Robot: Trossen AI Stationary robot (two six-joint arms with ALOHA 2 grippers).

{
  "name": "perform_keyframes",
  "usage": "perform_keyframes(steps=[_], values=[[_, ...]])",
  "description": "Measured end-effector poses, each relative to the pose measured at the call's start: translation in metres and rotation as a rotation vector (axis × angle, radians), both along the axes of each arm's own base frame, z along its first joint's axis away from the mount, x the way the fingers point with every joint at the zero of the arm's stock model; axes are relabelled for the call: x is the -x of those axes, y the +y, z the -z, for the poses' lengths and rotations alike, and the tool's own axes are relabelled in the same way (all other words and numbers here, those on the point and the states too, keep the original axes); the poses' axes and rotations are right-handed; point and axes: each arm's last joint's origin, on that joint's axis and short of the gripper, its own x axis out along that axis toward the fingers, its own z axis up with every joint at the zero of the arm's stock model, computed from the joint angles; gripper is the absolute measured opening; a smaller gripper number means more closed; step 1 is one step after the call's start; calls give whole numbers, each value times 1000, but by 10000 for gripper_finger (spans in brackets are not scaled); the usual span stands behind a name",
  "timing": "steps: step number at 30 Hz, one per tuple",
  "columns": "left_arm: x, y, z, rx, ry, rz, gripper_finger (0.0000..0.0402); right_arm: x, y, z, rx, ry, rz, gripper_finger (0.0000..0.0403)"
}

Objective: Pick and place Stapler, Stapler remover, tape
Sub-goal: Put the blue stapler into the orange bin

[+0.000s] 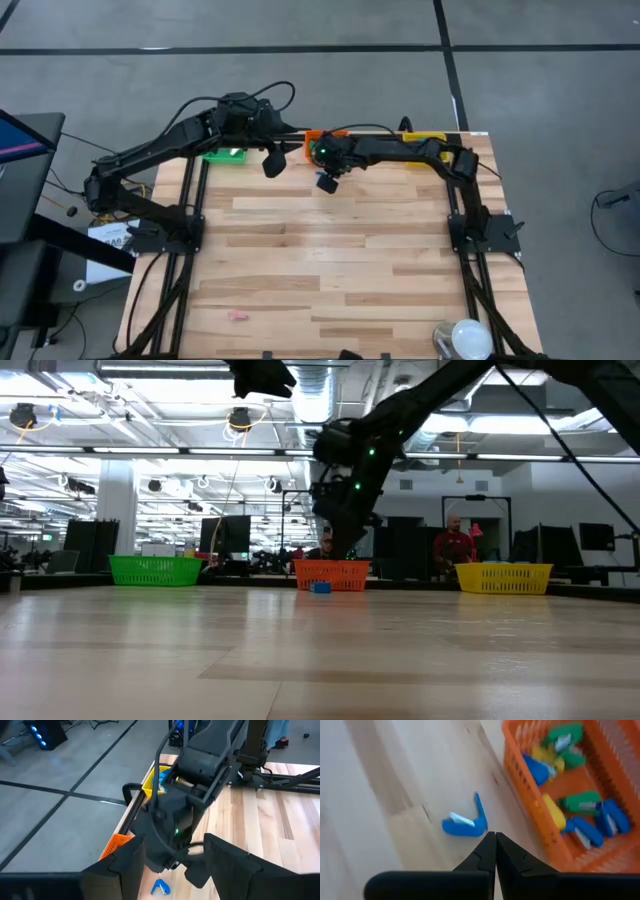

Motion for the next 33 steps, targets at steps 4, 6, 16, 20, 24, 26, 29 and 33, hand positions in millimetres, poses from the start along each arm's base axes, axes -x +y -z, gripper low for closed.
perform_keyframes(steps=[4,6,16,20,24,26,29,33], values=[[0,0,0,0,0,0,191,-2,1,13,-8,50,51,0],[0,0,0,0,0,0,191,-4,0,15,-13,47,62,0],[0,0,0,-2,-3,0,191,-7,-4,19,10,22,84,0],[0,0,-1,-3,-7,0,191,-4,-13,19,1,14,122,0],[0,0,-1,-13,-5,5,191,-2,-19,18,-24,-2,124,0],[0,0,-1,-13,-5,5,191,-2,-20,18,-39,-11,118,0],[0,0,-1,-13,-5,5,191,-3,-18,18,-55,-21,105,0],[-1,0,-1,-14,-6,5,191,-5,-13,18,-58,-23,92,0]])
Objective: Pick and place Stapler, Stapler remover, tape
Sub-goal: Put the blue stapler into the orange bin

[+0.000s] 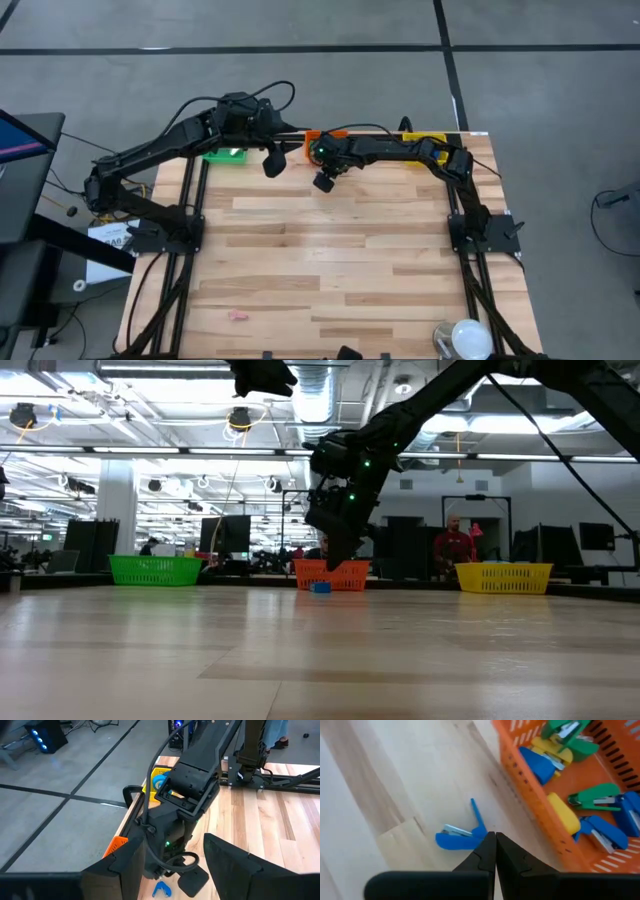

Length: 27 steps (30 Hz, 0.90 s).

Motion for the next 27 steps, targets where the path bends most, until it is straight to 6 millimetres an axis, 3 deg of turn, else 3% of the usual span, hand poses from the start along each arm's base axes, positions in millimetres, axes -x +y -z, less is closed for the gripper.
perform_keyframes(steps=[10,20,27], values=[[0,0,-1,-4,-8,0,191,-1,7,-2,44,30,-20,0],[1,-1,-3,-8,-17,1,191,3,12,-1,-97,30,-85,0],[0,0,-2,-7,-16,1,191,11,11,-35,-89,-51,-99,0]])
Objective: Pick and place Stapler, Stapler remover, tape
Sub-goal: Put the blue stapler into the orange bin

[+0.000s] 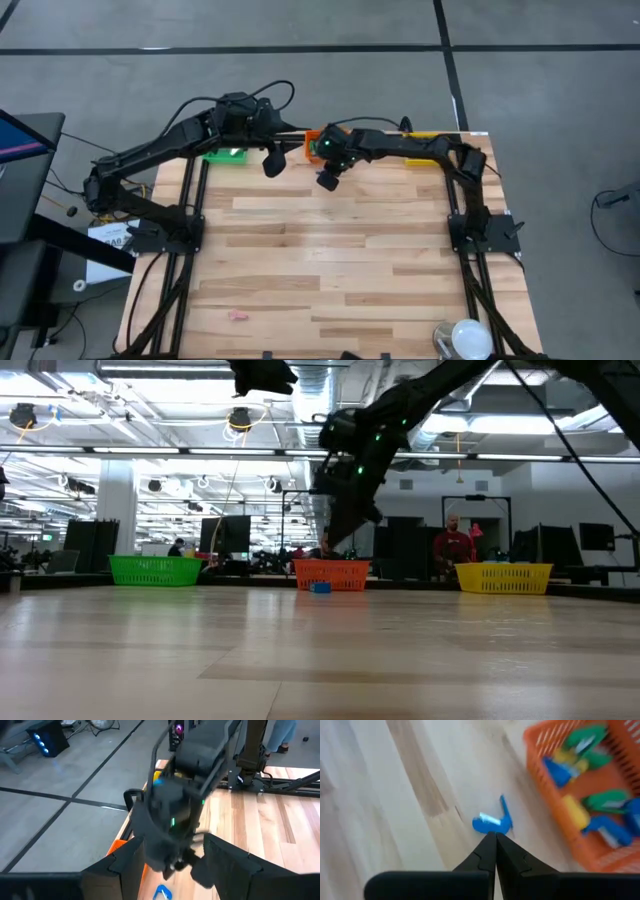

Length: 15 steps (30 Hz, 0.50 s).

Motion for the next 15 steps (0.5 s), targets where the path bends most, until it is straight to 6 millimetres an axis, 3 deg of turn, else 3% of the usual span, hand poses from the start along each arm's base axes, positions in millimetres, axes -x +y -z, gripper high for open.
perform_keyframes(steps=[7,15], values=[[0,3,19,24,53,-10,191,21,-2,-52,53,-90,2,0],[-7,6,27,52,77,-18,191,69,20,-136,171,-226,-67,0]])
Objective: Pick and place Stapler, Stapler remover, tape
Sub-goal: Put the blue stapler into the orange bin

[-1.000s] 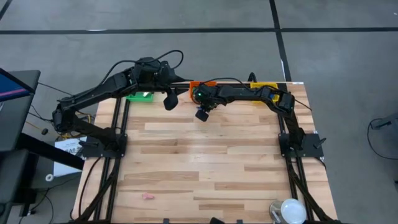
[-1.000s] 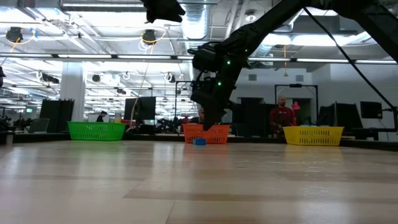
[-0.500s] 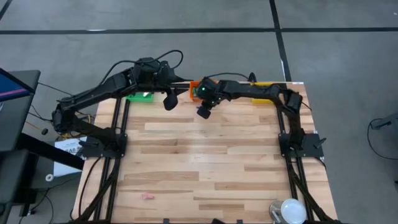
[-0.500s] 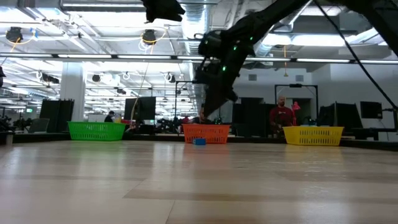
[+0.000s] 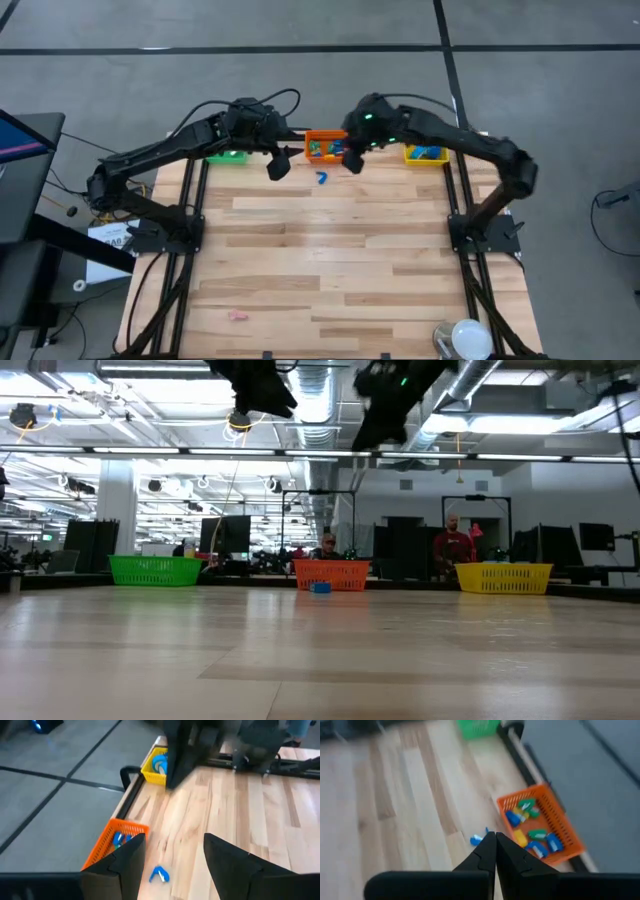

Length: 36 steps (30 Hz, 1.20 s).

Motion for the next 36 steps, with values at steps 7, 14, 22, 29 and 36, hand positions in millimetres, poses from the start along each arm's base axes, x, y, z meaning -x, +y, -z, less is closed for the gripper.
perform_keyframes(steps=[7,14,22,29,36], values=[[-11,9,0,3,2,-12,242,49,20,-59,70,-162,11,0],[-30,22,8,44,24,-43,318,91,36,-96,120,-281,28,0],[-58,35,52,112,162,-38,360,124,50,-113,141,-326,37,0],[-89,40,107,164,306,68,362,131,50,-112,128,-292,49,0],[-108,32,145,179,400,152,349,134,40,-105,110,-236,94,0]])
